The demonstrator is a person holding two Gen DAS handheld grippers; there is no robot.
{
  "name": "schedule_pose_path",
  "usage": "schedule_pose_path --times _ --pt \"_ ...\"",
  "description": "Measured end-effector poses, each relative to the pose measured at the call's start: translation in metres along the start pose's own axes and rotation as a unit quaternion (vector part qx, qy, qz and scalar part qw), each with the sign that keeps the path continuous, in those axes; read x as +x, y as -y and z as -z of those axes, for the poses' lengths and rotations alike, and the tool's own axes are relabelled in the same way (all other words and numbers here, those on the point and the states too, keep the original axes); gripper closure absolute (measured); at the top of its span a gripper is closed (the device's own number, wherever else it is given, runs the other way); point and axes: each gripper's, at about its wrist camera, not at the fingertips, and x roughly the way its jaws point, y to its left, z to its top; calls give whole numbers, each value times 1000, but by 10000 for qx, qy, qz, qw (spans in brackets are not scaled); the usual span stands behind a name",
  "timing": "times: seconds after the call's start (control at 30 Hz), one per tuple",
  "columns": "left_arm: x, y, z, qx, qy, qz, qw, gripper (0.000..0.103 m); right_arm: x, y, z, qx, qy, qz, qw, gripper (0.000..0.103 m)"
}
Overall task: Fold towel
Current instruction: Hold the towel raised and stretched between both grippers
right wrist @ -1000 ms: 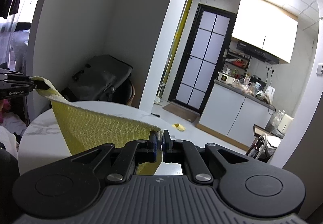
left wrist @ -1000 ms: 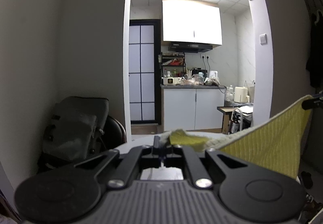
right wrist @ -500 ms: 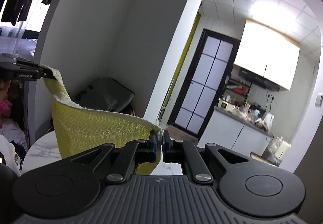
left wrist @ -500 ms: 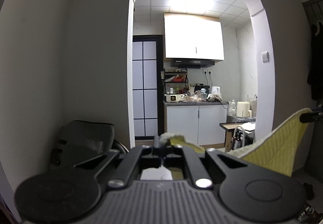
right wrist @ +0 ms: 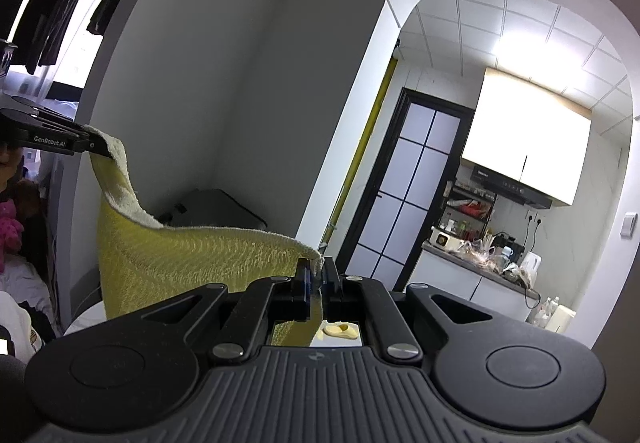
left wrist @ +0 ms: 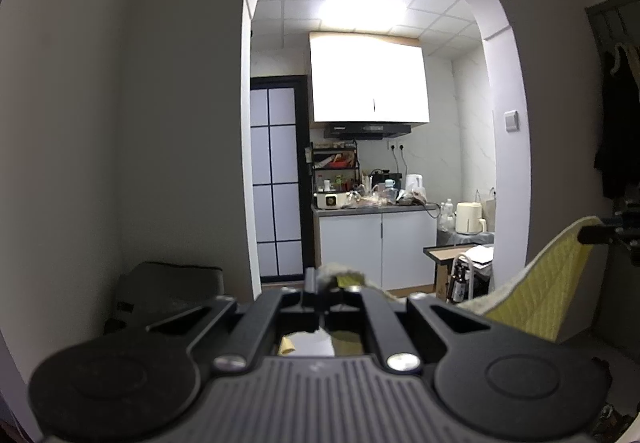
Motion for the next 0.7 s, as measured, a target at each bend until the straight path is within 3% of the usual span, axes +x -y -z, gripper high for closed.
schedule_pose_path --times 0.37,0.7 --pt "17 9 -10 -58 12 -4 10000 101 5 10 3 91 73 87 9999 97" --pt "63 13 -12 -17 -166 39 9999 101 49 35 9 68 -13 90 9999 97"
